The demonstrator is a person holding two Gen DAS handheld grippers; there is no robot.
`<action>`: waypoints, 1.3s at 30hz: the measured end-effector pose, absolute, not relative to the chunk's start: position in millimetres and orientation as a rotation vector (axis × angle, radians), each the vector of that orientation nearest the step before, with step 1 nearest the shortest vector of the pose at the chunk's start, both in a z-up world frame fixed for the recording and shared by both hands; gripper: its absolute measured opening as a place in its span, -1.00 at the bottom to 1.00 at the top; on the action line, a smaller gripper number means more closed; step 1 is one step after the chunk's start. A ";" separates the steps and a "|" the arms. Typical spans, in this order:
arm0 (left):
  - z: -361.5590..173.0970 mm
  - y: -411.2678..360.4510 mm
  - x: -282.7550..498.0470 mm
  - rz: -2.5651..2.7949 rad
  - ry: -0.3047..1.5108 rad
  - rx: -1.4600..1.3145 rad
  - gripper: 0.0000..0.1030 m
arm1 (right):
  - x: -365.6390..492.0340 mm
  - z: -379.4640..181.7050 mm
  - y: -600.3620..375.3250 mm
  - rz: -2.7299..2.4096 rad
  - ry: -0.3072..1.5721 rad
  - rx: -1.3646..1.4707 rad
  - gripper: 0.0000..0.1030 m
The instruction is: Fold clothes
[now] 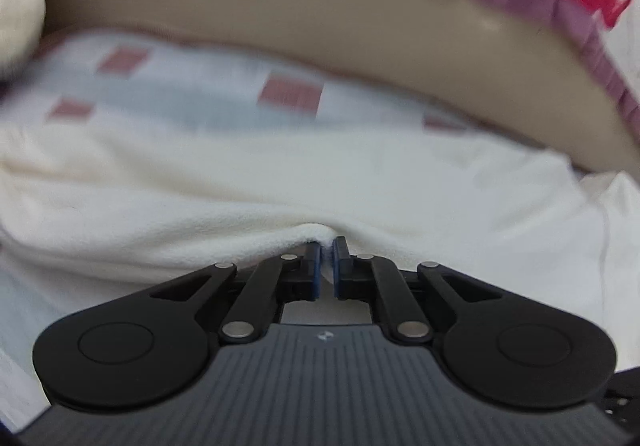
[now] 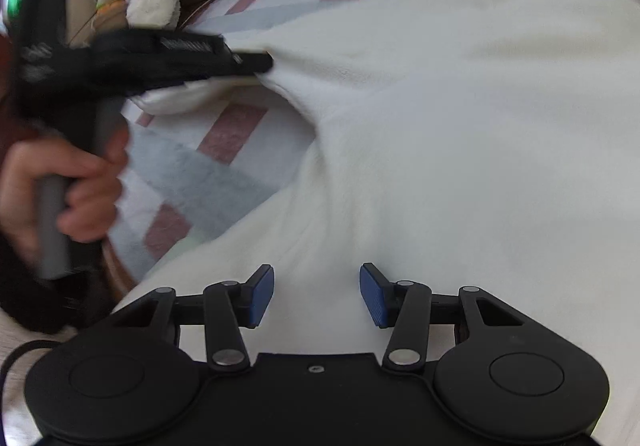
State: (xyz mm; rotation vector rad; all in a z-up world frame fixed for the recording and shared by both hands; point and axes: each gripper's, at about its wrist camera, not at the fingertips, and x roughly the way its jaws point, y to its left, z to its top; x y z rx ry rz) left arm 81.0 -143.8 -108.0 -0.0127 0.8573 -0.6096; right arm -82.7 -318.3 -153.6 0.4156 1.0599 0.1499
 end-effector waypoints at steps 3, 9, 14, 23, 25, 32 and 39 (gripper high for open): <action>-94.3 -129.7 87.4 -0.624 0.844 -0.108 -0.90 | -77.1 -148.0 -319.1 0.140 1.024 0.405 0.04; -90.3 -106.4 106.7 -0.628 0.851 -0.251 -0.92 | -61.5 -137.8 -313.8 0.188 1.036 0.381 0.17; -91.7 -107.3 115.2 -0.578 0.811 -0.208 -0.92 | -64.7 -139.3 -314.5 0.278 1.189 0.561 0.17; -115.8 -133.3 119.2 -0.472 0.891 0.015 -0.87 | -77.2 -174.6 -295.1 0.359 1.318 0.618 0.18; -111.2 -128.7 109.6 -0.490 0.934 0.046 -0.76 | -78.8 -172.2 -290.0 0.370 1.279 0.577 -0.34; -66.2 -93.1 12.2 -0.668 0.910 0.193 -0.02 | -93.9 -151.2 -290.3 0.386 1.114 0.575 -0.84; -42.1 -34.5 -68.5 -0.832 0.982 0.191 -0.01 | -96.8 -122.6 -308.7 0.489 0.918 0.728 -0.84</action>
